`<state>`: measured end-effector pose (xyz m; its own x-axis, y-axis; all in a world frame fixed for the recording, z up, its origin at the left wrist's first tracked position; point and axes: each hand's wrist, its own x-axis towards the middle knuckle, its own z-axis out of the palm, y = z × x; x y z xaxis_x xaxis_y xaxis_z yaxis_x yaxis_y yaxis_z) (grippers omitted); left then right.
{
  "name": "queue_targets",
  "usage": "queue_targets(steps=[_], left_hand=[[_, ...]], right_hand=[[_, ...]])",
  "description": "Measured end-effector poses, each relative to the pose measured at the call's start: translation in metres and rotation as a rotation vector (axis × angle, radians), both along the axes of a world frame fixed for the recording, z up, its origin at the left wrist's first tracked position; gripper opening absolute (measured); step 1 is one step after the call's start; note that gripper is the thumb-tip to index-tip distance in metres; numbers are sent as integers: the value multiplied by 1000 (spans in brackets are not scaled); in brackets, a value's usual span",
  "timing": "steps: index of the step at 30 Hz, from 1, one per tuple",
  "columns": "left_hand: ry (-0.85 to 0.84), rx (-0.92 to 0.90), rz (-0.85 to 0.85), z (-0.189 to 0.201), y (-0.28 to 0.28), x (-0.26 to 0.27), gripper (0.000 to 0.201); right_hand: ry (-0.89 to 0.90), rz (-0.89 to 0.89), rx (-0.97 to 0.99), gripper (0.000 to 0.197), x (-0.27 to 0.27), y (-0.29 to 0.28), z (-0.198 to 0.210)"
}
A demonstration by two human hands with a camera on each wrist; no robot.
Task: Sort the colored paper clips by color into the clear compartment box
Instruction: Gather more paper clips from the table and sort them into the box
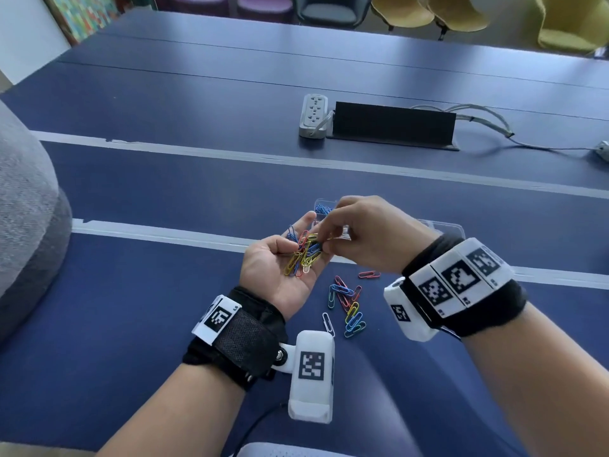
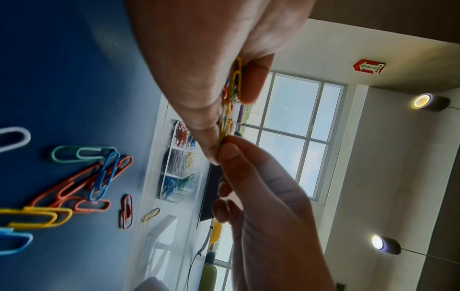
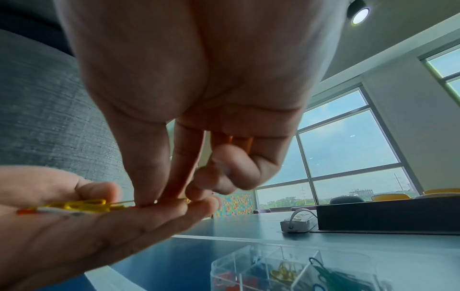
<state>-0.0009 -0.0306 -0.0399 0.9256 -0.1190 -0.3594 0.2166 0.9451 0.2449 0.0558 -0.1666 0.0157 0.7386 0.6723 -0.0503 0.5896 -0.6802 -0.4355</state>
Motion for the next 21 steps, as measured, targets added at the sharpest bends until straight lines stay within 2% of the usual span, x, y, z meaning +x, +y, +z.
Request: queue_targets(steps=[5,9,13,17,21], left_hand=[[5,44,-23,-6,-4,0,59],[16,102,-34,-9,-7,2,38],[22,165,-36,-8,-12,3,30],[19,166,-62,-6,-11,1,33],[1,126,-72,-3,-7,0,45]], right_hand=[[-16,-15,1,15,3,-1,0],[-41,-7,58,17,4,4,4],[-6,3,15,21,5,13,5],[6,27,-11,26,7,15,6],[-7,-27,37,25,12,8,9]])
